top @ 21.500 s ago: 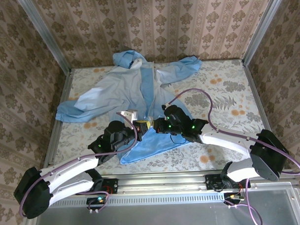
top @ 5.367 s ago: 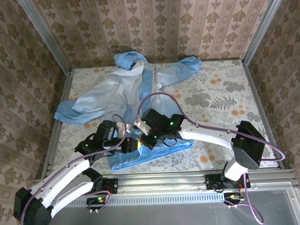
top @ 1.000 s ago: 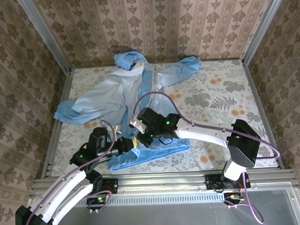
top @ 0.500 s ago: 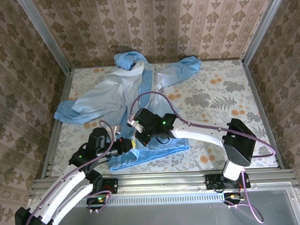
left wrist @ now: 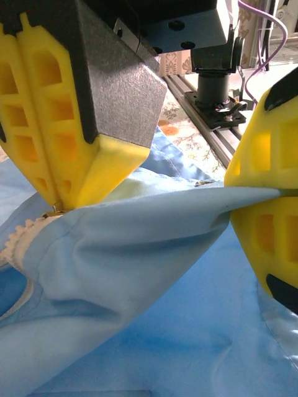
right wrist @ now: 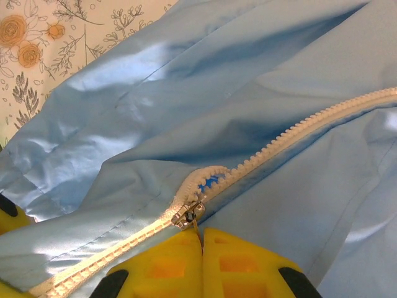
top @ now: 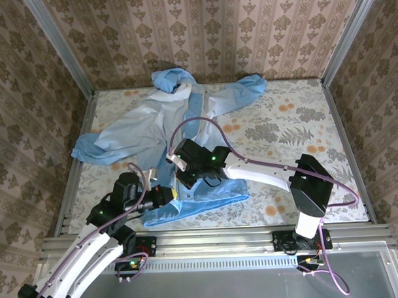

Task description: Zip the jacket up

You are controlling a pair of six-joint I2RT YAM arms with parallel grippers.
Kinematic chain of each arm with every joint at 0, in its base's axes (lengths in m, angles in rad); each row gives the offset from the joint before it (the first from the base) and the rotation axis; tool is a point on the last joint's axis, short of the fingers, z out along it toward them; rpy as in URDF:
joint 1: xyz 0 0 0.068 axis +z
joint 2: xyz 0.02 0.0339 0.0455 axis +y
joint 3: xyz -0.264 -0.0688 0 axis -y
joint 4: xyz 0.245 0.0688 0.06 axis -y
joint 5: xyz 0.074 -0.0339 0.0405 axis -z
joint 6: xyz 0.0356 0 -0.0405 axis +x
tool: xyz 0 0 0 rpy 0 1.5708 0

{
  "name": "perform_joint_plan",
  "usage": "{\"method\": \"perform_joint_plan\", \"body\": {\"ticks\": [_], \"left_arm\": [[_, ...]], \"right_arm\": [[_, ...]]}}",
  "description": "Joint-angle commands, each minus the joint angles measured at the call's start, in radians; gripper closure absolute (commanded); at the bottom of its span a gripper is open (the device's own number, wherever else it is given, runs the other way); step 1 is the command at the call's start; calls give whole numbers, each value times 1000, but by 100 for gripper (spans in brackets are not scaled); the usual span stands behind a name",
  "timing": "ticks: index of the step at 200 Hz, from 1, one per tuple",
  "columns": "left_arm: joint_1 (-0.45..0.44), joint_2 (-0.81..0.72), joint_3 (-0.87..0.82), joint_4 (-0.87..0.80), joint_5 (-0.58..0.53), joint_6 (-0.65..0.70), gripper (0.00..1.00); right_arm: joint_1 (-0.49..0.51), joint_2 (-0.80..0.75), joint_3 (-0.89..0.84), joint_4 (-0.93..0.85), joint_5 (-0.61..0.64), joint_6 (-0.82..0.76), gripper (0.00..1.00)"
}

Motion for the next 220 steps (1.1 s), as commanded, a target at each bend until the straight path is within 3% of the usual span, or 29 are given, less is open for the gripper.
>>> {"method": "perform_joint_plan", "body": {"ticks": [1, 220], "left_arm": [[-25, -18, 35, -92, 107, 23, 100], [-53, 16, 132, -176, 176, 139, 100]], "right_arm": [[-68, 32, 39, 10, 137, 25, 100], [-180, 74, 120, -42, 136, -7, 100]]}}
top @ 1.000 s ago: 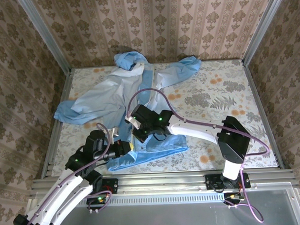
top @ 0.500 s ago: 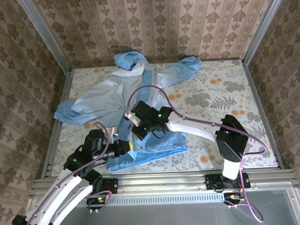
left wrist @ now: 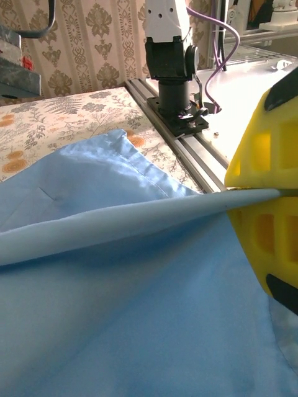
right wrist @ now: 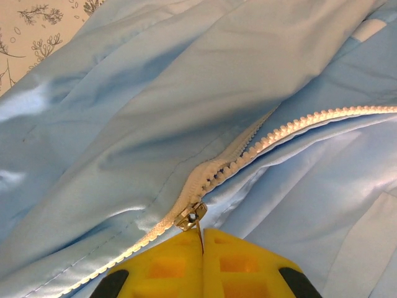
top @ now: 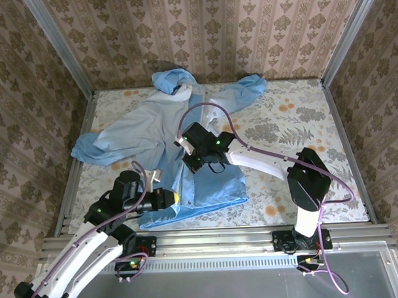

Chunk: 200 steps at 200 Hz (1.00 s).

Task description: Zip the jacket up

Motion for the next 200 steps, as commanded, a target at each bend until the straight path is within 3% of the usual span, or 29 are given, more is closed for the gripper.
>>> {"method": "perform_joint_plan", "body": {"ticks": [1, 200], "left_arm": [[-19, -13, 51, -89, 103, 39, 100], [-36, -38, 45, -169, 97, 76, 100]], "right_arm": [[-51, 34, 48, 12, 129, -5, 100], [-192, 256, 275, -33, 109, -15, 100]]}}
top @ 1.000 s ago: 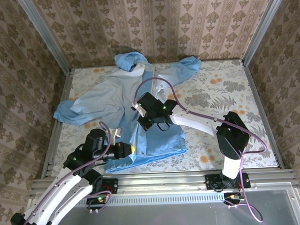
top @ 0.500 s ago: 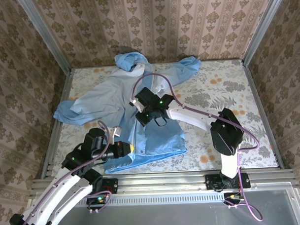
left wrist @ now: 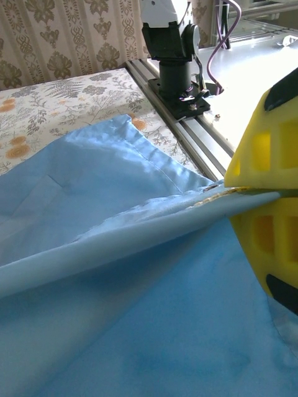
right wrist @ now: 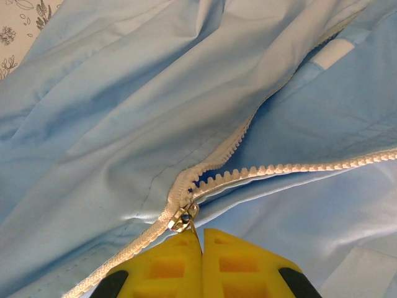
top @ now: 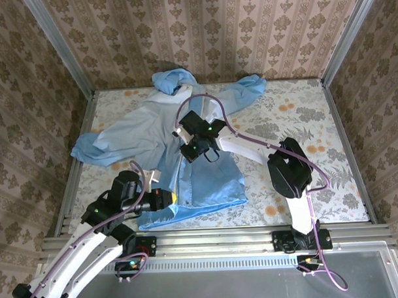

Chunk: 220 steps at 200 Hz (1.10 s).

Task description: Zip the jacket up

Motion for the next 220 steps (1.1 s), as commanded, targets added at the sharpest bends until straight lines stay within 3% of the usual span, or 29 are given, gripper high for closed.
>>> {"method": "perform_joint_plan", "body": {"ticks": [1, 111, 158, 192, 220], "left_arm": [[-28, -24, 15, -96, 158, 27, 100], [-93, -3, 25, -63, 143, 11, 100], [-97, -5, 30, -85, 132, 18, 100], [-97, 3, 20, -107, 57, 17, 100], [-97, 33, -3, -69, 53, 2, 100]], "right_arm": [[-103, 50, 60, 55, 192, -2, 100], [-178, 123, 282, -12, 211, -46, 100], [-183, 115, 200, 14, 212, -54, 100], [-171, 50, 53, 73, 23, -108, 100], [-154, 22, -46, 56, 74, -123, 100]]}}
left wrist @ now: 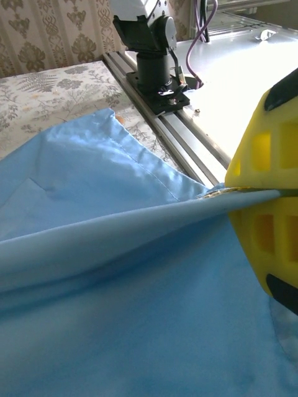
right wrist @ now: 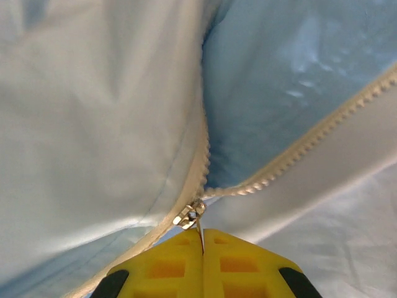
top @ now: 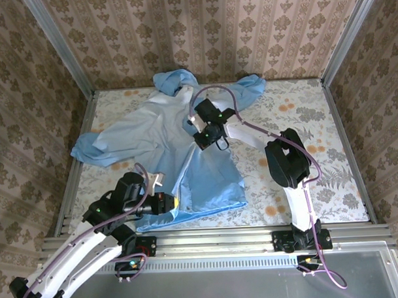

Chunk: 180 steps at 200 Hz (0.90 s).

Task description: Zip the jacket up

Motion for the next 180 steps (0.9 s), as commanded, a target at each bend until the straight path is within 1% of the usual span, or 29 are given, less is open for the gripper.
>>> {"method": "perform_joint_plan", "body": {"ticks": [1, 28, 48, 70, 131, 138, 180], "left_arm": [[-19, 13, -5, -40, 78, 2, 100], [-18, 40, 14, -39, 90, 20, 100], [-19, 44, 30, -51, 89, 28, 100], [-21, 36, 40, -64, 95, 28, 100], [-24, -18, 51, -121, 100, 30, 100], [-24, -20, 50, -123, 104, 30, 100], [-23, -32, 55, -149, 118, 34, 100]], "right_arm": [[0, -59, -61, 61, 100, -27, 100], [-29, -65, -80, 81, 158, -9, 100], [-51, -48, -45, 102, 179, 10, 100], [-63, -11, 32, 102, 198, 12, 100], [-86, 127, 277, 60, 196, -6, 100], [-90, 145, 306, 27, 193, -8, 100], [-116, 242, 455, -30, 182, -14, 100]]}}
